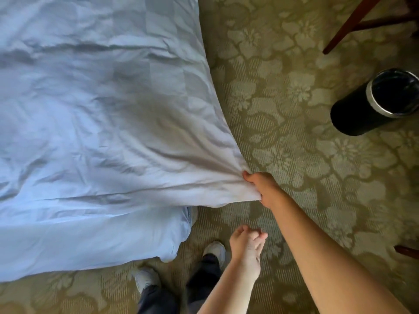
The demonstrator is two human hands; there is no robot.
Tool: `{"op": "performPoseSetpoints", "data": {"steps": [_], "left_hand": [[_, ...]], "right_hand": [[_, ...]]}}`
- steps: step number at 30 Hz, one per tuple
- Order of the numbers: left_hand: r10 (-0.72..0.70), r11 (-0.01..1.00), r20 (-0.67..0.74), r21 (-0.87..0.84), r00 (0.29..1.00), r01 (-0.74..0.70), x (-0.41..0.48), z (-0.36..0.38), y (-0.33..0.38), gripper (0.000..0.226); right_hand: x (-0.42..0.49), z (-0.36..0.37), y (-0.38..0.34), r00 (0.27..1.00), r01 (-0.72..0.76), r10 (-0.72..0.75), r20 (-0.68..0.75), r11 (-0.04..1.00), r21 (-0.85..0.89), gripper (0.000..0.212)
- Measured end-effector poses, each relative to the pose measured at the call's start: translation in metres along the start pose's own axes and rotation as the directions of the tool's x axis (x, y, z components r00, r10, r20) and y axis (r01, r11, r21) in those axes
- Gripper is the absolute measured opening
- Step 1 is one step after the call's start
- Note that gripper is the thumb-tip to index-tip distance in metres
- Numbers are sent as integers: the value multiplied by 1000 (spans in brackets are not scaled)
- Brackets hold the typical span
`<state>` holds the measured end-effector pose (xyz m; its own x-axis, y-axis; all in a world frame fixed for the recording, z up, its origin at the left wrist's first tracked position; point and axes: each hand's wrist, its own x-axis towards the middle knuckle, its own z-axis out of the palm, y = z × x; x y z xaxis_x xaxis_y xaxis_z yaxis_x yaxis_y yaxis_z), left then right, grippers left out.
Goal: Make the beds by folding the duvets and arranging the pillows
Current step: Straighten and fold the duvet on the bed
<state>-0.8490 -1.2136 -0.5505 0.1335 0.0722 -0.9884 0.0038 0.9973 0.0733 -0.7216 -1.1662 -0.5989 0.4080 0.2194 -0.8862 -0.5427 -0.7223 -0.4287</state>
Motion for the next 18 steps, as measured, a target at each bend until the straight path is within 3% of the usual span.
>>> {"op": "performPoseSetpoints", "data": {"steps": [2, 4, 6, 8, 10, 13, 16, 18], "left_hand": [[20, 990, 147, -142, 989, 1, -2, -8, 15, 29], [95, 969, 207, -242, 974, -43, 1, -18, 43, 48], [178, 953, 204, -280, 962, -117, 10, -30, 79, 34], [283, 918, 148, -329, 948, -222, 22, -40, 117, 38], [372, 880, 1, -317, 928, -353, 31, -48, 147, 34], [454, 841, -240, -201, 858, -501, 30, -51, 157, 18], [458, 840, -298, -163, 837, -518, 16, -46, 141, 17], [421, 851, -272, -211, 865, -481, -11, -42, 135, 21]], "right_hand": [[0, 1, -4, 993, 35, -38, -109, 999, -33, 49], [-4, 4, -6, 979, 69, -89, -181, 991, -113, 44], [-6, 8, -4, 962, 102, -142, -234, 980, -174, 40], [-6, 16, 0, 939, 137, -174, -295, 980, -142, 41], [-7, 24, 0, 945, 118, -138, -295, 989, -84, 40], [-17, 26, -1, 983, 40, -11, -184, 987, 155, 31], [-44, 13, -2, 981, -181, 148, 125, 929, 323, 27], [-73, 1, -18, 952, -211, 136, 274, 940, 267, 28]]}}
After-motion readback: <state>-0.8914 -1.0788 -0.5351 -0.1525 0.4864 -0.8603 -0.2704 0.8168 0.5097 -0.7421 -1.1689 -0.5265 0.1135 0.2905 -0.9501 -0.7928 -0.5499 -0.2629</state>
